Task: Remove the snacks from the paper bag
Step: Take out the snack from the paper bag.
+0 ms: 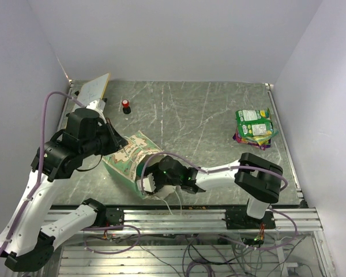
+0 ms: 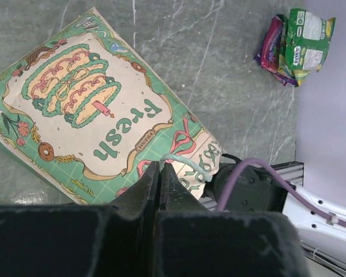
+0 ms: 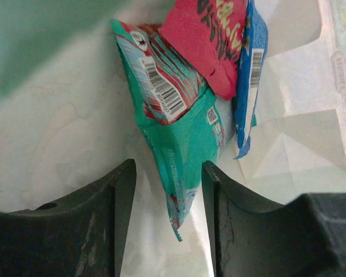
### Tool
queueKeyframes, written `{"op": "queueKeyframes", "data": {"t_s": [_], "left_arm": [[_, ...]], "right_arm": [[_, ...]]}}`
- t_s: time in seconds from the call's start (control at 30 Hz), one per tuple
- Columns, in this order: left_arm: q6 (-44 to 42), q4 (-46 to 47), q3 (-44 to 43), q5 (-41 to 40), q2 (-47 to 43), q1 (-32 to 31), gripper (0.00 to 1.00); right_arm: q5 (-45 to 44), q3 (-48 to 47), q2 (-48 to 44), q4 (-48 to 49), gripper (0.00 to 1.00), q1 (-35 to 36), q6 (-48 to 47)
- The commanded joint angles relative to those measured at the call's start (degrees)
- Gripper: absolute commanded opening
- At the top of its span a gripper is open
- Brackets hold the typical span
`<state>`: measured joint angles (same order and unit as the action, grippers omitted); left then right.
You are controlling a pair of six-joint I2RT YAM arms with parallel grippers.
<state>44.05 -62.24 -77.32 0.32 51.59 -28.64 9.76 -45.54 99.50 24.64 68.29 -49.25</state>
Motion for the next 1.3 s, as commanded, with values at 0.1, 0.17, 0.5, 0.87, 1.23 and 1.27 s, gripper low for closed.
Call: {"op": "queueKeyframes", "data": {"t_s": [0.1,0.17,0.5,0.87,1.23,1.27], "left_arm": [[0.9,-0.2,-1.3,-0.2,-1.2,0.2,0.07],[0.7,-0.8,-1.6,-0.9,-1.4,0.2,0.07],[3.7,0.5,0.6,-2.4,-2.5,0.2,0.07],[6.6,1.6,1.5,-3.0,-1.3,0.2,0.07],[8.7,2.3,2.5,-3.5,-2.9,0.2,0.07],[8.6,2.2,2.5,-3.6,-2.8,0.2,0.07]], "right_arm": [[-0.9,-3.2,5.0,3.8,0.36,-2.2,-0.7],[-1.2,-4.4,5.1,2.3,0.26,-2.3,-0.8],[-6.3,-4.6,-3.5,-6.0,0.0,-2.6,3.3],[-11.4,-2.7,-16.3,-12.8,0.0,-2.7,13.1],[-3.0,-2.6,-32.9,-23.9,0.0,-2.6,18.6],[-3.2,-3.3,-34.1,-25.1,0.0,-2.6,19.3]]}}
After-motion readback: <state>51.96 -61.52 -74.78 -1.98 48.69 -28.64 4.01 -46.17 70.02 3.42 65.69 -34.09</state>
